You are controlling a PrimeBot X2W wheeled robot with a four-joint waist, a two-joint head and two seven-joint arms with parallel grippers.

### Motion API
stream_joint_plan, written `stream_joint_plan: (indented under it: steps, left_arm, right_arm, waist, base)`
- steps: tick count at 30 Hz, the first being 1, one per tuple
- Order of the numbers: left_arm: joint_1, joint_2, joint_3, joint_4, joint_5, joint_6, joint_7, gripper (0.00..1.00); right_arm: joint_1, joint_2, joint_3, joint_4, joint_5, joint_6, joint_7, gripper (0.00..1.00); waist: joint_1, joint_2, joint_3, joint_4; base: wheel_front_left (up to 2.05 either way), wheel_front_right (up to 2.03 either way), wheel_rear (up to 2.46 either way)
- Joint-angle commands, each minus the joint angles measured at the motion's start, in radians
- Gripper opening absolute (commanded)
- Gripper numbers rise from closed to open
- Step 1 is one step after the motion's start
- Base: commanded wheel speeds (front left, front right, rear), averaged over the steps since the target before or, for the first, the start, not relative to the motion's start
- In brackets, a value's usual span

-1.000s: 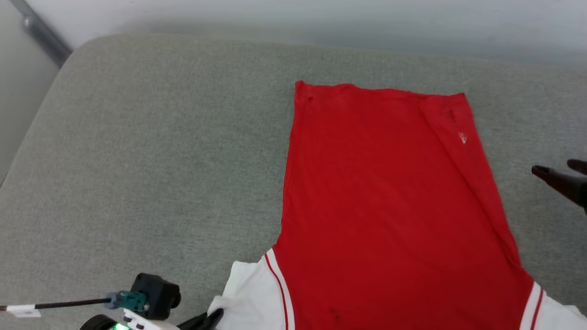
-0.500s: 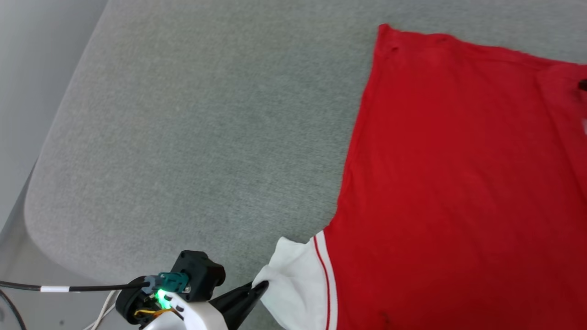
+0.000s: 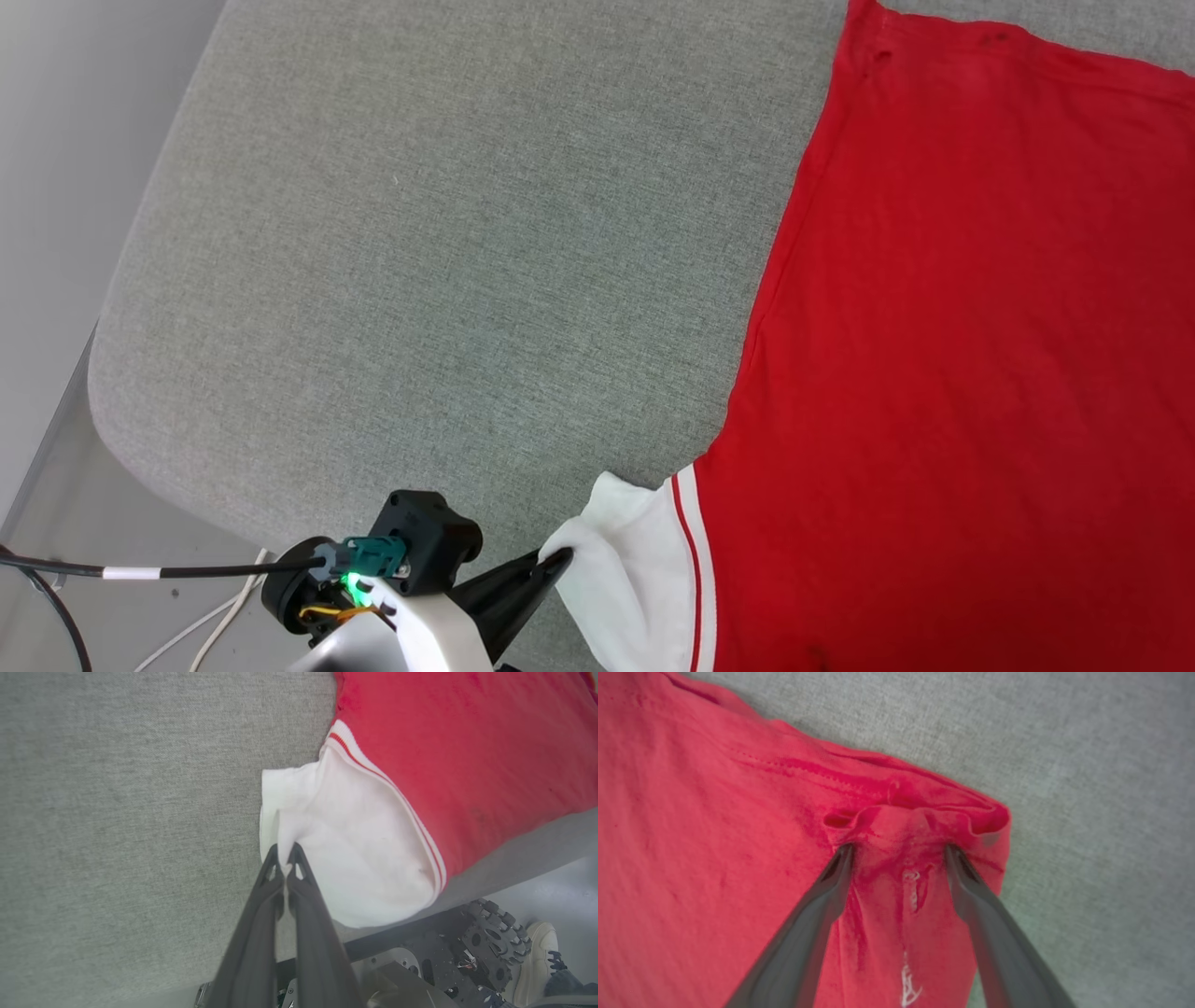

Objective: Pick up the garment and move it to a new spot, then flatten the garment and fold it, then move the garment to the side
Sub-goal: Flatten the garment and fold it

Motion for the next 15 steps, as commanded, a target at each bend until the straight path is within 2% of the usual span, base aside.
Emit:
stream_joint_plan:
  steps: [1,2,9,15]
  left_arm:
    - [-0.013,-0.006,0.003,0.005,-0.002,0.001,-0.008,0.0]
    - [-0.012,-0.008,0.002,0.008,-0.004,0.0,-0.008,0.0]
    - [-0.013,0.0,0.01,0.026,-0.009,0.003,-0.008,0.0]
    - [0.007,0.021,0.019,0.029,-0.02,0.016,0.001,0.0]
  right_arm:
    - [0.067,0.009,0.017,0.045,0.008,-0.001,0.016,0.79]
    - [0.078,0.006,0.02,0.045,0.013,-0.001,0.014,0.0]
    - [0.111,-0.039,0.015,0.041,0.024,-0.001,-0.004,0.0]
    - [0.181,-0.059,0.002,0.039,0.051,-0.001,-0.031,0.0]
  waist:
    - [-0.0001,0.0,0.004,-0.001]
    - [-0.0001,0.0,0.005,-0.002]
    - [-0.0001,0.0,-0.028,-0.025]
    - [-0.0001,0.0,-0.106,-0.085]
  base:
    - [0.0,0.0,0.0]
    - [0.0,0.0,0.0]
    - [0.0,0.0,0.0]
    - [0.0,0.0,0.0]
